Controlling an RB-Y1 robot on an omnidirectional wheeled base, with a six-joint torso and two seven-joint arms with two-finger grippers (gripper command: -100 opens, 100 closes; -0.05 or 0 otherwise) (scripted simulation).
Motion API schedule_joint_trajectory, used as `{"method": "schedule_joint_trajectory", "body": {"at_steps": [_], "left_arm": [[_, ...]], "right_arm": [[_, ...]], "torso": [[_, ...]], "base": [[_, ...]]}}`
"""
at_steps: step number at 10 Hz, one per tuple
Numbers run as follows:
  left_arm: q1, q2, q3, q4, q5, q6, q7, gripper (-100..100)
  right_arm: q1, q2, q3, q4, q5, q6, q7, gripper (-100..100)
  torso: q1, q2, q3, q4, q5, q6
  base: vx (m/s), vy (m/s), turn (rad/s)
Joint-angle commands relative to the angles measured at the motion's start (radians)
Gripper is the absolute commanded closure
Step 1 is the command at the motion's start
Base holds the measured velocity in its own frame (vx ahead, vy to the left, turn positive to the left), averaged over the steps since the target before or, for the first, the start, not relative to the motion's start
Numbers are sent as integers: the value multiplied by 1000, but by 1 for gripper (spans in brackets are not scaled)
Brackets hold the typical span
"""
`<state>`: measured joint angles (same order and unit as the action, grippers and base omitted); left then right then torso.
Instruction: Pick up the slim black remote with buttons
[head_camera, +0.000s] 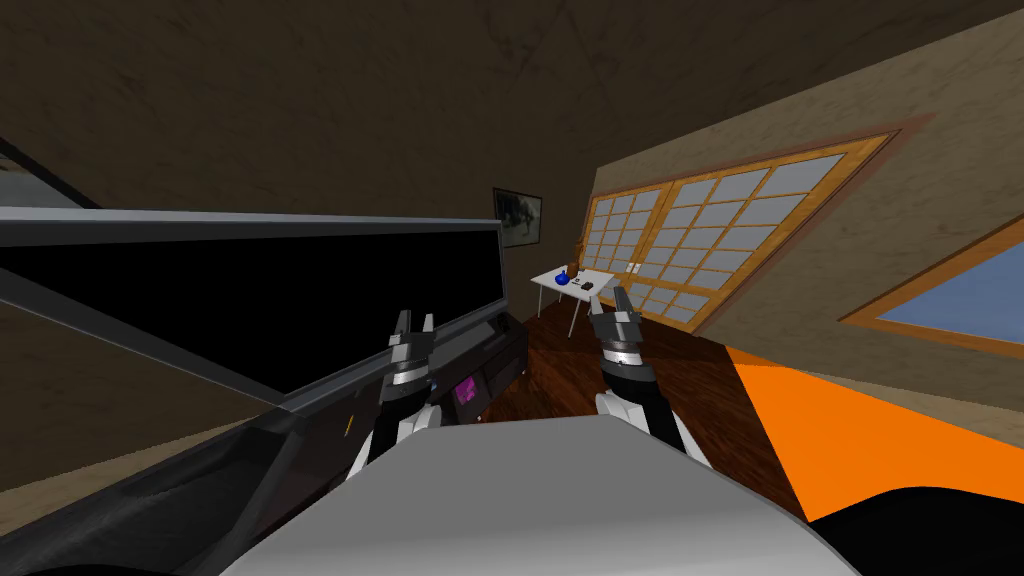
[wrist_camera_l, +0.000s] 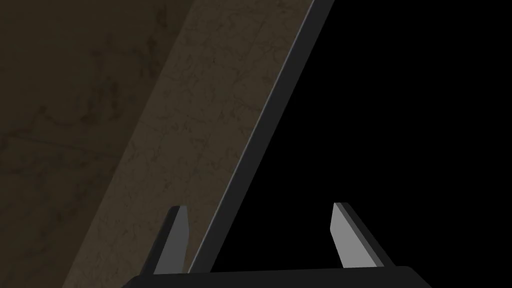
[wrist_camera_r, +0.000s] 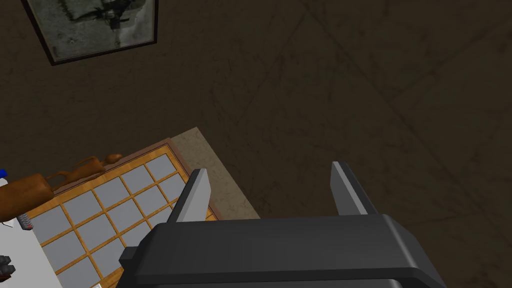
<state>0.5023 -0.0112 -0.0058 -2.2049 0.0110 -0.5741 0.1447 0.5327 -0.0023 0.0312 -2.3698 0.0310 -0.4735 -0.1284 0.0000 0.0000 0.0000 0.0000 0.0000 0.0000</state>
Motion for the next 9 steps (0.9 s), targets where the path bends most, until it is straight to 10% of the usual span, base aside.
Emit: {"method": "schedule_joint_trajectory", "body": {"at_steps": [1, 9], "left_arm": [[-1, 34, 3, 7, 3, 18, 1, -100], [-6, 180, 43, 94, 42, 237, 11, -100]], "right_arm": [[0, 0, 0, 0, 0, 0, 0, 0], [0, 0, 0, 0, 0, 0, 0, 0]], "torso": [[0, 0, 0, 0, 0, 0], [-5, -3, -2, -1, -1, 0]], "base": [[12, -19, -32], [45, -84, -80]]}}
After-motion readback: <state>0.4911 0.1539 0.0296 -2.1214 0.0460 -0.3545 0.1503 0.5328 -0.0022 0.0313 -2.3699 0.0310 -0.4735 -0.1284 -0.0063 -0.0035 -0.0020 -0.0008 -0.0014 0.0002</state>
